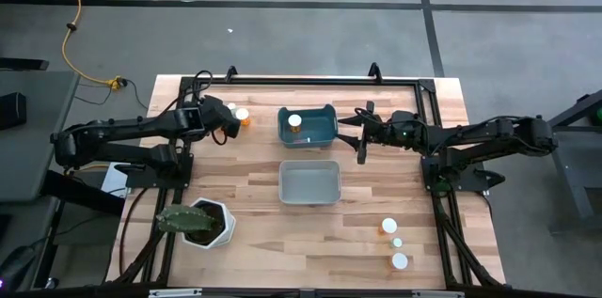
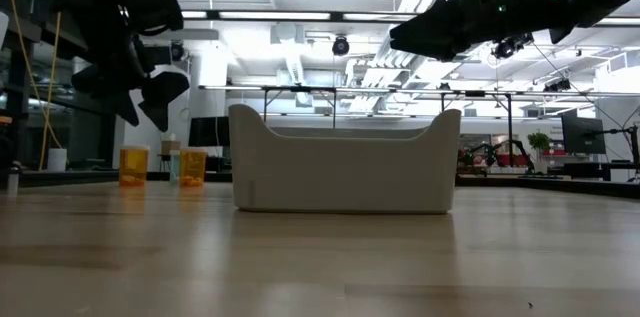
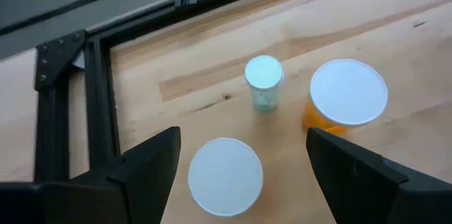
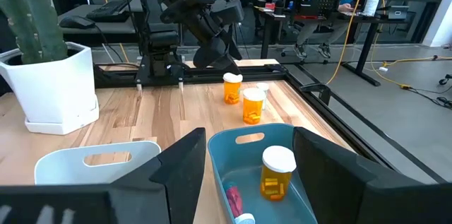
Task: Pick and place medicine bottles into bin by pill shape (circle, oval)
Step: Put the orange capsule bottle into the blue bin
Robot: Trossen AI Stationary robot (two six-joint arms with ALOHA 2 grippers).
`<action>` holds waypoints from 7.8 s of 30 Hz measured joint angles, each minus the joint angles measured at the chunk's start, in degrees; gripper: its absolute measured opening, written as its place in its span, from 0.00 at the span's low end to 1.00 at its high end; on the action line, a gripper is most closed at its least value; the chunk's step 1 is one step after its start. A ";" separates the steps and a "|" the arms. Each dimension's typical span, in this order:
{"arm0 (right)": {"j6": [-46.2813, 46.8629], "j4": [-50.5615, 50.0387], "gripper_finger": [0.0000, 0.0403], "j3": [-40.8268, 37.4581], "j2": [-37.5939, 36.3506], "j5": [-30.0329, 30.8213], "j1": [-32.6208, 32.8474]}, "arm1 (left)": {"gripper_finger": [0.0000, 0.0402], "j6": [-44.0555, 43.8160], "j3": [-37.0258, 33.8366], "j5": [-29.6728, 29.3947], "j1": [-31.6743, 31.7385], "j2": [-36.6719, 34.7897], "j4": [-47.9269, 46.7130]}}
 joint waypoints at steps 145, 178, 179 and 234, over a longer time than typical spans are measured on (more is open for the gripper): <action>2.05 -0.59 0.51 0.02 0.00 -0.01 0.02 | 0.69 25.55 23.81 3.91 -18.45 32.44 21.31; 0.49 0.81 0.51 0.02 -0.02 -0.01 0.02 | 0.70 40.68 -7.69 16.10 -18.40 -4.76 61.62; 0.45 0.81 0.51 0.02 -0.02 -0.01 0.02 | 0.70 40.68 -7.69 15.38 -18.40 -4.75 61.61; 0.47 0.85 0.51 0.02 -0.02 -0.01 0.02 | 0.91 20.95 -7.72 -7.78 -9.98 -3.32 43.90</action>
